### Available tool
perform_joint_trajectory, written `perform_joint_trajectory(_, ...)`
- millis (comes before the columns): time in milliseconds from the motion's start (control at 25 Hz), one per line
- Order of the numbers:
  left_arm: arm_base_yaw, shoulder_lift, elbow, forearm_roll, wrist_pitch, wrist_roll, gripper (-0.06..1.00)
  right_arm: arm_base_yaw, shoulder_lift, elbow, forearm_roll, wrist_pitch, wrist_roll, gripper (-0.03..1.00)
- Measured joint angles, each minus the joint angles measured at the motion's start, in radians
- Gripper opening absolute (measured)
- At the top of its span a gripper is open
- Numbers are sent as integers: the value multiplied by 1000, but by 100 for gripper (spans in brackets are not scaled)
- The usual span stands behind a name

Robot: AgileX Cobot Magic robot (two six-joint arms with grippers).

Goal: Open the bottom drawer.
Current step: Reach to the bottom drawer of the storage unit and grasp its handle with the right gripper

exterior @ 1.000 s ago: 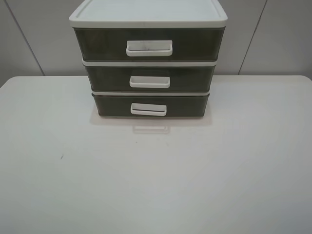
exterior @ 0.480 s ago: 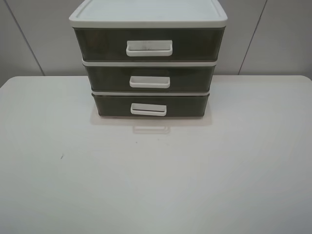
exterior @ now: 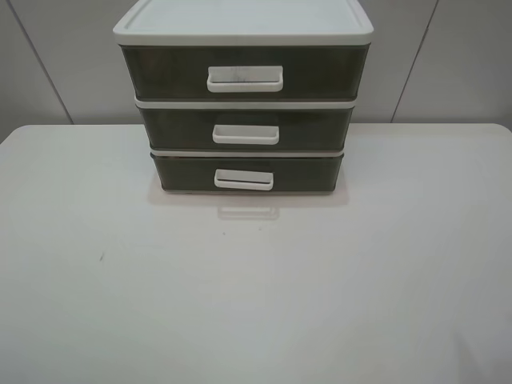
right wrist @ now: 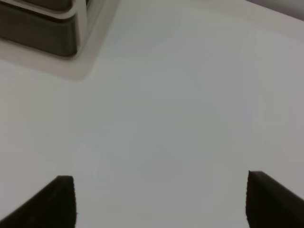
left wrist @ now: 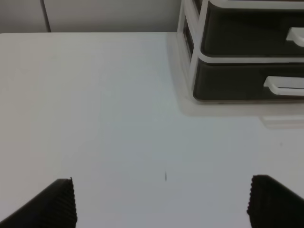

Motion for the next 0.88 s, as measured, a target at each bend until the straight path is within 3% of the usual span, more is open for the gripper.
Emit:
perform_joint_trajectory(280, 0, 0, 0, 0, 0, 0, 74, 102, 248, -26, -36, -167, 4, 72)
perform_joint_trajectory(440, 0, 0, 0, 0, 0, 0, 74, 187, 385, -26, -48, -313, 15, 72)
perform_joint_trajectory(720, 0, 0, 0, 0, 0, 0, 74, 318, 682, -26, -184, -569, -5, 72)
perform_joint_trajectory(880, 0, 0, 0, 0, 0, 0, 74, 377, 808, 14, -335, -719, -6, 72)
